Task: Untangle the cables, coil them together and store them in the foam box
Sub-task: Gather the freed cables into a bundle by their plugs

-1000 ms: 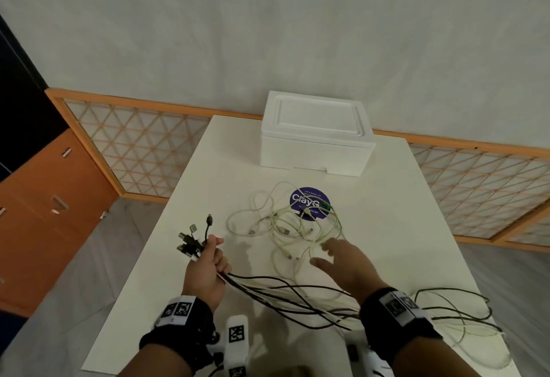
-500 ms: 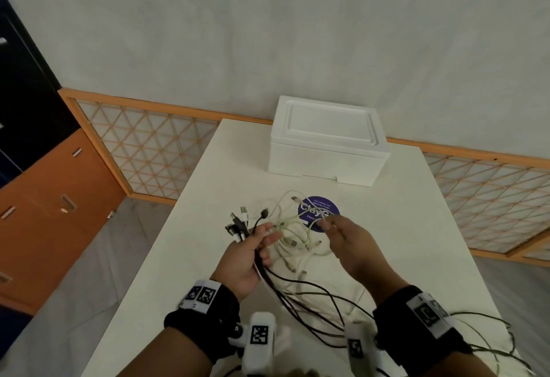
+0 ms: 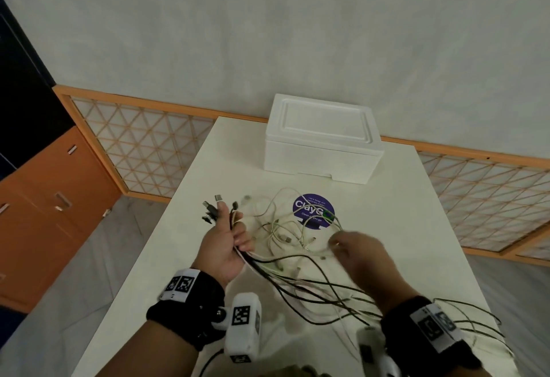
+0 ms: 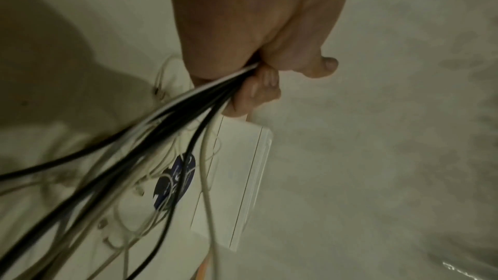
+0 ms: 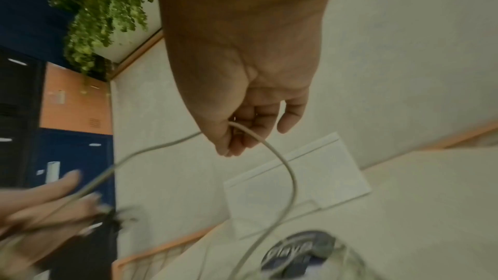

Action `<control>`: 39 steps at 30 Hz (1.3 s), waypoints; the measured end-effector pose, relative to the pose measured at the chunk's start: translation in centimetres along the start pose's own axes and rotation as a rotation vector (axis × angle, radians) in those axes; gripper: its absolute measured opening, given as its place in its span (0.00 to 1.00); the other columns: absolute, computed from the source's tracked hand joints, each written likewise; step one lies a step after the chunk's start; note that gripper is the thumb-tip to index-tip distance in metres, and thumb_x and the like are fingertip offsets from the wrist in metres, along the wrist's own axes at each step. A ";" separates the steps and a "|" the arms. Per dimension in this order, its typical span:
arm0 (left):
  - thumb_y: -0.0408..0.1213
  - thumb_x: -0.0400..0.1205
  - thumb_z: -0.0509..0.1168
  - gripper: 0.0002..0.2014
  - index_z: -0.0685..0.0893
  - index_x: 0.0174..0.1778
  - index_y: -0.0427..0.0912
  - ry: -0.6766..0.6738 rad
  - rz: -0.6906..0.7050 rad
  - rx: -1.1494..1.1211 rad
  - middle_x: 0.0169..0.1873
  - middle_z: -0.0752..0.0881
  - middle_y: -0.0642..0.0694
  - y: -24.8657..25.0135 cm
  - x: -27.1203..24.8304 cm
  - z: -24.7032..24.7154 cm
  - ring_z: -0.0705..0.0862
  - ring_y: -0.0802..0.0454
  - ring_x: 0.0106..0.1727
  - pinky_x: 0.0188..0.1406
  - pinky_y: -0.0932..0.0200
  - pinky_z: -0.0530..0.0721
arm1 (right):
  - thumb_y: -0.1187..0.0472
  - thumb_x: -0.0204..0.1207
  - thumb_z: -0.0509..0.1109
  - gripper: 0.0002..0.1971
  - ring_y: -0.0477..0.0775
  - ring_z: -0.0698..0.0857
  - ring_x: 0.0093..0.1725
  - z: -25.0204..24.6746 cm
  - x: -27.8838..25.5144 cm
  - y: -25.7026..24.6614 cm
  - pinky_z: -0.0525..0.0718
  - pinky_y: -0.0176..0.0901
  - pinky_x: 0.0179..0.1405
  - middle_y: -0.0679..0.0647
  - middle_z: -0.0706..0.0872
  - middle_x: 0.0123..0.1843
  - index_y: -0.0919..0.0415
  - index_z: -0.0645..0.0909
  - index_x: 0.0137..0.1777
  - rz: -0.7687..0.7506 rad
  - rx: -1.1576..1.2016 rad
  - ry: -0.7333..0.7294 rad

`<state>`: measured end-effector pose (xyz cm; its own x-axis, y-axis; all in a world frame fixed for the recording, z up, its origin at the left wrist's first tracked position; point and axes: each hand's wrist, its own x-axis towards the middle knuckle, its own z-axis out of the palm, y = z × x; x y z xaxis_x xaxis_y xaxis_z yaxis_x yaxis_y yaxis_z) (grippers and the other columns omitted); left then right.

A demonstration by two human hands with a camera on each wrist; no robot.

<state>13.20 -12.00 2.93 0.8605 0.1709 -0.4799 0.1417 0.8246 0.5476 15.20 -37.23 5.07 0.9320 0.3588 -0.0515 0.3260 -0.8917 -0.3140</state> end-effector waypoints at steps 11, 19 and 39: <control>0.49 0.83 0.63 0.21 0.65 0.26 0.48 0.097 -0.010 -0.002 0.15 0.60 0.54 1.0 -1.2 -3.9 0.59 0.60 0.12 0.11 0.68 0.58 | 0.52 0.84 0.57 0.15 0.51 0.84 0.31 -5.3 1.9 -1.3 0.81 0.45 0.34 0.54 0.86 0.35 0.61 0.81 0.48 0.194 0.787 0.106; 0.43 0.84 0.61 0.12 0.83 0.61 0.50 -0.229 -0.209 0.408 0.30 0.87 0.45 -1.2 -2.7 1.3 0.59 0.60 0.15 0.13 0.68 0.61 | 0.52 0.85 0.55 0.19 0.57 0.85 0.39 -10.2 1.9 -8.0 0.82 0.47 0.37 0.63 0.86 0.42 0.67 0.79 0.56 -0.178 1.173 0.102; 0.40 0.69 0.70 0.12 0.79 0.23 0.40 -0.654 -0.236 0.318 0.13 0.68 0.50 -0.2 -3.9 4.4 0.61 0.60 0.11 0.13 0.71 0.62 | 0.60 0.79 0.66 0.03 0.39 0.76 0.28 -2.8 1.9 -5.1 0.78 0.41 0.36 0.43 0.83 0.29 0.53 0.82 0.47 -0.048 0.392 -0.003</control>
<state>12.03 -15.26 7.69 0.8903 -0.4267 -0.1592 0.4068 0.5878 0.6993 15.74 -32.75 9.18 0.9166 0.3987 -0.0303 0.2834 -0.7012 -0.6543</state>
